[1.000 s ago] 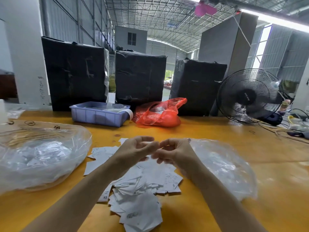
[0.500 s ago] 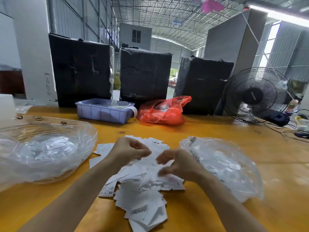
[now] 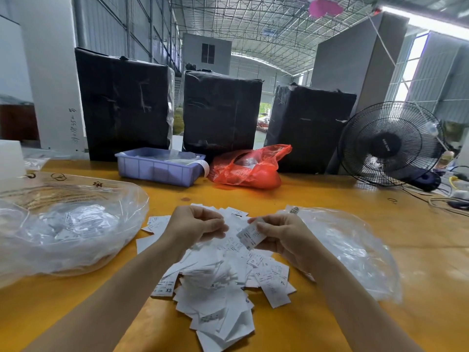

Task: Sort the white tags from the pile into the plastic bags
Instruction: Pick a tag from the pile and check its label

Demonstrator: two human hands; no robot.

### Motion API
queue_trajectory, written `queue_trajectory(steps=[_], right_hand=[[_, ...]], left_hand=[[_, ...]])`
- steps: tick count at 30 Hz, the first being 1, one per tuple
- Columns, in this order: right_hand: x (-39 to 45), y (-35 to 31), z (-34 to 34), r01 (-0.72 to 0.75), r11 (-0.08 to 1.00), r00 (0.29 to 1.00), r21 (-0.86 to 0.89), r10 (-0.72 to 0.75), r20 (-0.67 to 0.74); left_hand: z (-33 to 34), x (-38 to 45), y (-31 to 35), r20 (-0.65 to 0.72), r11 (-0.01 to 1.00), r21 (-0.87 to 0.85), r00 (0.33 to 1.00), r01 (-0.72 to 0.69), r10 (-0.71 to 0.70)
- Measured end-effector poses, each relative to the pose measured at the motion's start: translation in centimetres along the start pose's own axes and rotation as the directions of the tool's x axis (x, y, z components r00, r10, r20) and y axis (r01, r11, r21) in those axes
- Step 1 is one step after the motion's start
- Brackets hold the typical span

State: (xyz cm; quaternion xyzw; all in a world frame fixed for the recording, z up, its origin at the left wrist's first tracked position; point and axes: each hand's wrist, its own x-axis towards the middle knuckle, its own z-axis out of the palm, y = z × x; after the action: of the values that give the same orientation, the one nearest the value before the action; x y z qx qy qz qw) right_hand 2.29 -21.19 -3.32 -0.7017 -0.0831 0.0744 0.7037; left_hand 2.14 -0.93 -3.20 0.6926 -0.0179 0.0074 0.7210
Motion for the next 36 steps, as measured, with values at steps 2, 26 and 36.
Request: queue_trajectory(steps=[2,26,36], right_hand=[[-0.1,-0.2,0.3,-0.019,0.996,0.999,0.088,0.015,0.041],[-0.6,0.3,2.0,0.31,0.833,0.951,-0.459,-0.283,0.128],[-0.1,0.8,2.0,0.23,0.921,0.941,-0.316,-0.293,-0.17]], left_hand=[[0.1,-0.1,0.1,-0.006,0.999,-0.036,1.0,0.018,-0.018],[1.2,-0.9,0.2,0.244,0.956,0.281,0.97,-0.083,0.012],[0.7,0.1,-0.3,0.016,0.997,0.032,0.997,0.07,-0.071]])
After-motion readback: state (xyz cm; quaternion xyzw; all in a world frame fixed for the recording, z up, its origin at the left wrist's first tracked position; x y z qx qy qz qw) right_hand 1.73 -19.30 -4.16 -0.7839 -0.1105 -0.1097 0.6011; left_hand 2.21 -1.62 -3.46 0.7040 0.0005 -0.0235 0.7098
